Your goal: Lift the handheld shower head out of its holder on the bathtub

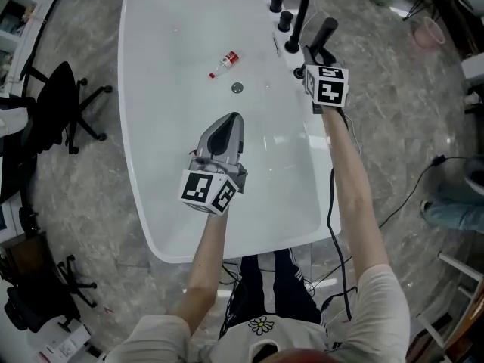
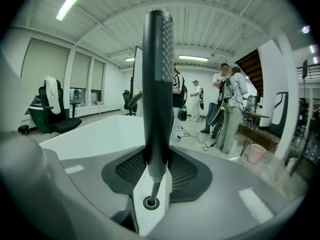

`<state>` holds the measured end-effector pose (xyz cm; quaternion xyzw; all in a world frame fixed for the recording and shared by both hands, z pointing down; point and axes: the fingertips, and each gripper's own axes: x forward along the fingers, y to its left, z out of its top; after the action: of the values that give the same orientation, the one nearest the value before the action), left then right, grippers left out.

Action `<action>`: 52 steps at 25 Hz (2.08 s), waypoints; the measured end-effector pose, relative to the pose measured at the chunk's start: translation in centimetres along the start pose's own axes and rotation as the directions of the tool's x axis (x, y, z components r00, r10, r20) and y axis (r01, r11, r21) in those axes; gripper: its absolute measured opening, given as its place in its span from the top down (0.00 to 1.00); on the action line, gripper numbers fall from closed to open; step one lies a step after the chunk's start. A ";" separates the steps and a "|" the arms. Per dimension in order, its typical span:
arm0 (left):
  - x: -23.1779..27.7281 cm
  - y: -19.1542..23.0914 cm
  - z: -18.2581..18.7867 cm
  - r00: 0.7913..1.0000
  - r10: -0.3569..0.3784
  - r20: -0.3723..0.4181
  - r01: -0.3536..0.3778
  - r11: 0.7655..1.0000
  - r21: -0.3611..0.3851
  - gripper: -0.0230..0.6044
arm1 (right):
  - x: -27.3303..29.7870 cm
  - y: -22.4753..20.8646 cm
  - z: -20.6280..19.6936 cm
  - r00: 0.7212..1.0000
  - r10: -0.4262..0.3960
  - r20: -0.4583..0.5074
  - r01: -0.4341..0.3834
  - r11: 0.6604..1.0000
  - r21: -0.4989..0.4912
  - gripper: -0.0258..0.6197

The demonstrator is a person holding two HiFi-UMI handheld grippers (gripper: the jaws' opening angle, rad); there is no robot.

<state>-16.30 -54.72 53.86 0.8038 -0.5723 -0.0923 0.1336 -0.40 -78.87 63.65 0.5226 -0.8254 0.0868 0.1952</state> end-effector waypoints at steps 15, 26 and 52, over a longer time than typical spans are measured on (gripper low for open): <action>-1.9 -13.8 23.0 0.962 -0.185 0.199 0.150 0.972 0.179 0.96 | -23.8 -0.8 26.3 0.940 -0.079 0.331 0.087 0.996 -0.010 0.72; -8.2 -20.3 32.2 0.928 -0.207 0.311 0.133 0.961 0.244 0.96 | -42.6 6.8 34.4 0.835 -0.002 0.551 0.015 1.000 -0.020 0.72; -18.0 -21.2 30.5 0.948 -0.098 0.303 0.015 0.964 0.266 0.96 | -56.0 17.9 25.4 0.760 0.103 0.641 -0.056 0.994 -0.094 0.72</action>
<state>-12.41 -34.46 18.06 0.8057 -0.5699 -0.1465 -0.0681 -1.24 -33.43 18.49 0.4780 -0.8661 -0.1184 -0.0863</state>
